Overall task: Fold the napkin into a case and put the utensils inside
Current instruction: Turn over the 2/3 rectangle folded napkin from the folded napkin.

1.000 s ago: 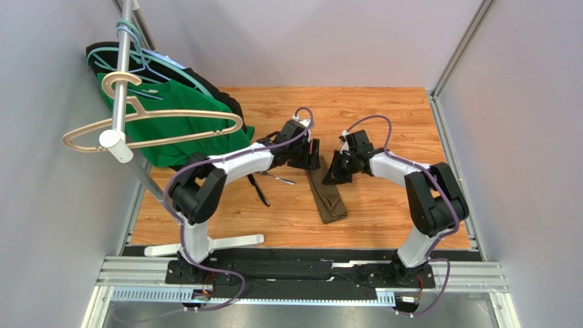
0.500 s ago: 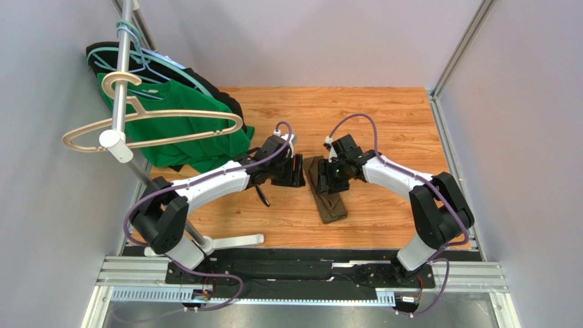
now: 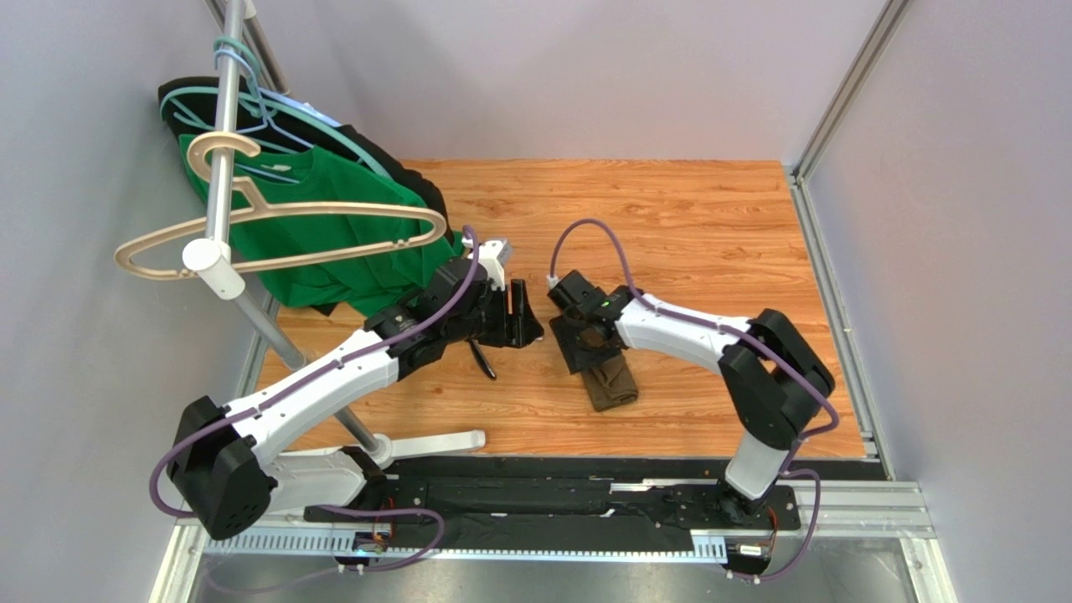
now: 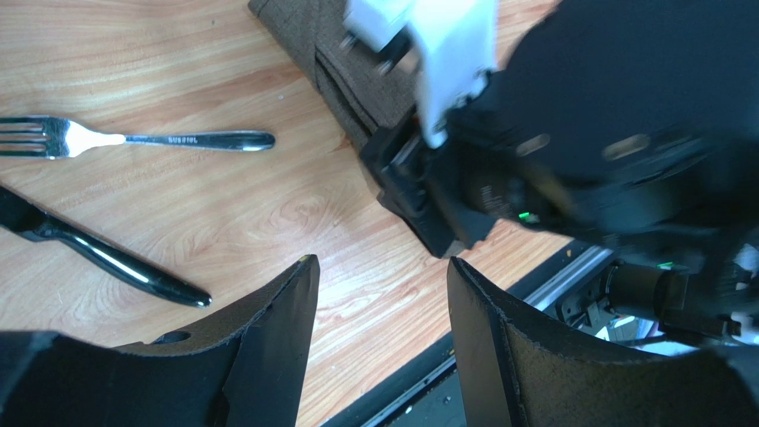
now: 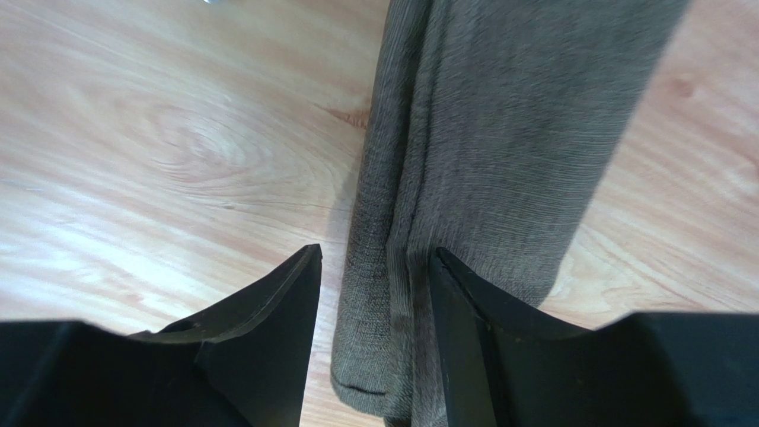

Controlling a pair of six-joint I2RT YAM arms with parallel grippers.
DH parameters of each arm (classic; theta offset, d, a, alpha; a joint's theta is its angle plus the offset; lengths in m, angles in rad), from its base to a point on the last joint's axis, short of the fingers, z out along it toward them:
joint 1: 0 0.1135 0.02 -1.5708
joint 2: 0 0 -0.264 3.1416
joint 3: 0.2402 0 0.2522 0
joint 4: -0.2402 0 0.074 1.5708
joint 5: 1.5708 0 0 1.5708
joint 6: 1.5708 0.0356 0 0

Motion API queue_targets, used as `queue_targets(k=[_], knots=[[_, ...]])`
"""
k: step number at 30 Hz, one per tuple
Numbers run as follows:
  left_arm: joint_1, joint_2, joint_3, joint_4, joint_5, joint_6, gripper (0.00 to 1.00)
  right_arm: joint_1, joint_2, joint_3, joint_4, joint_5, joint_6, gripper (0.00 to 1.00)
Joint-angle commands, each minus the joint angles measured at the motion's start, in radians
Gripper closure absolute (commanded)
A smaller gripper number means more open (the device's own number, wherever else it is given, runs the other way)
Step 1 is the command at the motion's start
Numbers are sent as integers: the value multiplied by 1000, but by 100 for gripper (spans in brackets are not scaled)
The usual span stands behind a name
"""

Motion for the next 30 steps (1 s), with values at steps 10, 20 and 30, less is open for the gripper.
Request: queue_targets(k=[10, 20, 30], knots=[[0, -115, -31, 9, 33, -2, 37, 106, 137, 55, -54, 251, 25, 63], [0, -120, -30, -3, 36, 4, 37, 109, 98, 98, -57, 239, 54, 100], [0, -123, -4, -42, 21, 16, 37, -70, -146, 126, 33, -249, 162, 100]])
